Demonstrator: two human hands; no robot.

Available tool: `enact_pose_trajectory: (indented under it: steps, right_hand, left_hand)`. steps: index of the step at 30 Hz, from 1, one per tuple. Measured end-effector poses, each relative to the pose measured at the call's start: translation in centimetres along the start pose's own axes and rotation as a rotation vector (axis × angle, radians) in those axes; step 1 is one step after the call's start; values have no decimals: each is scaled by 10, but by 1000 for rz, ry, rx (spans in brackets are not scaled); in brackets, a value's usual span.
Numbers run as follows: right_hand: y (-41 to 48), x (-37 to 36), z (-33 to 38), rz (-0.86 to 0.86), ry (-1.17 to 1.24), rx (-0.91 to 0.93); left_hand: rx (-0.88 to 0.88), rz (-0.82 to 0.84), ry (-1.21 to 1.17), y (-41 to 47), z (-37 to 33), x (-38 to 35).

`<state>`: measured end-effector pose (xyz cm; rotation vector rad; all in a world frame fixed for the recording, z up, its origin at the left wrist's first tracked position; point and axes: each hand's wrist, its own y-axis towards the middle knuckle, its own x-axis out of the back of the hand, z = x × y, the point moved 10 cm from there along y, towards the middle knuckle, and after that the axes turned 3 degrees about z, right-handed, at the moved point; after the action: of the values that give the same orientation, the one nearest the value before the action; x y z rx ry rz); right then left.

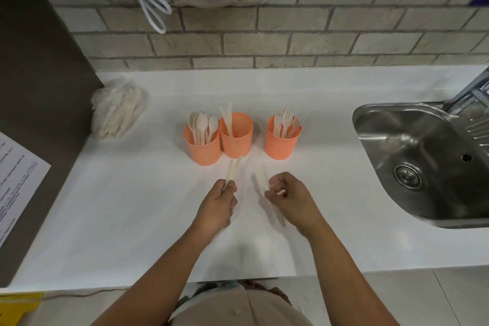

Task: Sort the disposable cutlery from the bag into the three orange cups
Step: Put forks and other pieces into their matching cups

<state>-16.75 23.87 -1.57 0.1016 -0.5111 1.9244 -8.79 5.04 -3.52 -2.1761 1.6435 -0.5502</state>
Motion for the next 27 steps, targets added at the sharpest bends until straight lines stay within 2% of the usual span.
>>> enact_pose_trajectory:
  steps: [3, 7, 9, 14, 18, 22, 27]
  right_hand:
    - [-11, -30, 17, 25, 380, -29]
    - [-15, -58, 15, -13, 551, -112]
    - [-15, -61, 14, -53, 515, -106]
    - [-10, -56, 30, -127, 150, 1]
    - [-6, -55, 43, -122, 17, 80]
    - [10, -35, 43, -179, 98, 23]
    - [26, -40, 70, -3, 109, 56]
  left_hand:
    - [4, 7, -57, 2, -1, -3]
    - [-60, 11, -52, -1, -8, -7]
    - [-70, 11, -77, -4, -9, -8]
    - [-36, 3, -166, -2, -3, -7]
    - [-26, -28, -82, -1, -3, 0]
    - [-23, -10, -69, -2, -7, 1]
    - [-98, 107, -42, -8, -20, -12]
